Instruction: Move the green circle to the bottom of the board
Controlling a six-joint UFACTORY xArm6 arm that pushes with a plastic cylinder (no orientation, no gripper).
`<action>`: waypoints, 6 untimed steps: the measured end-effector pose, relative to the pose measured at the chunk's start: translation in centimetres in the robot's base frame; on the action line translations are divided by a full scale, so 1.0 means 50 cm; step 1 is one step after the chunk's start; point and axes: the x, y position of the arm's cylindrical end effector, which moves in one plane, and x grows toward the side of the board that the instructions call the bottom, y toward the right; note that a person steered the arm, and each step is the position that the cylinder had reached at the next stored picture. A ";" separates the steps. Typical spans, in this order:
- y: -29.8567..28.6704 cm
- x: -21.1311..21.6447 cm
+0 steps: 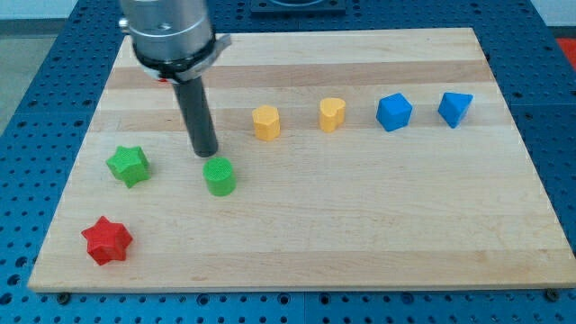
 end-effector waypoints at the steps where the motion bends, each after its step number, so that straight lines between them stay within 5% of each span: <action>1: 0.000 0.003; 4: 0.141 0.080; 6: 0.093 0.107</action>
